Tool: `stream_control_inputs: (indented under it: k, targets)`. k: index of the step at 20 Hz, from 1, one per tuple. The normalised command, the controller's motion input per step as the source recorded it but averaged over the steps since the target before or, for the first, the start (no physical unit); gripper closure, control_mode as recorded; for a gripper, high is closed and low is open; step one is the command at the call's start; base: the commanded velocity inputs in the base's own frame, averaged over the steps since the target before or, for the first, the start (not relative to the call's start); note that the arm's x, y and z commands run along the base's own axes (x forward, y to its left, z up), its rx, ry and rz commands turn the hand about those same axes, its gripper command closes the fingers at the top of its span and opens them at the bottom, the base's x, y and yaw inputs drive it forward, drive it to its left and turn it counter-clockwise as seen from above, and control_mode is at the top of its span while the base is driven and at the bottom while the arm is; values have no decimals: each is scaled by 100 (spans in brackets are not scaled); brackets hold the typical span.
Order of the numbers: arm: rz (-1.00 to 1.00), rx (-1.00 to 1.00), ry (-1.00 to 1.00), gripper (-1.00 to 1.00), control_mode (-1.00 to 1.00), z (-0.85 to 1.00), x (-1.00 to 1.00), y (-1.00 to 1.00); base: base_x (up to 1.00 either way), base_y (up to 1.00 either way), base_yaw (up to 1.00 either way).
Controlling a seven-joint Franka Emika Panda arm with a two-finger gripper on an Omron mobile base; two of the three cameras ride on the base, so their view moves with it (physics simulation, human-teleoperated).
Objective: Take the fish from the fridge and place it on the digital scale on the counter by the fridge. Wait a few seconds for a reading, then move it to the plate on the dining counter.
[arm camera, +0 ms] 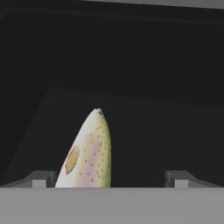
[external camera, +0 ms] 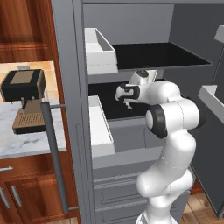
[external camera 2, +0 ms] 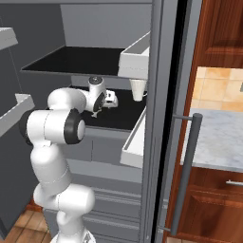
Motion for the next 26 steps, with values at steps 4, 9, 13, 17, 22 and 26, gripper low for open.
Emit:
stream_control_inputs:
  k: [4, 9, 13, 17, 22, 26]
  targets:
    - [2, 0, 0, -100, -100, -31, -11, 4, 0, 0, 0]
    - [-1, 0, -1, -100, -100, -35, -15, 30, 0, 0, 0]
    - [-14, 0, 0, -100, -100, -30, -3, 30, 0, 0, 0]
    - [-24, 1, 0, -100, -100, -30, -11, 23, 0, 0, 0]
    - [-16, 4, 0, -100, -100, -18, -48, 20, 0, 0, 0]
    - [-1, 0, 2, -100, -100, -30, -14, 1, 0, 0, 0]
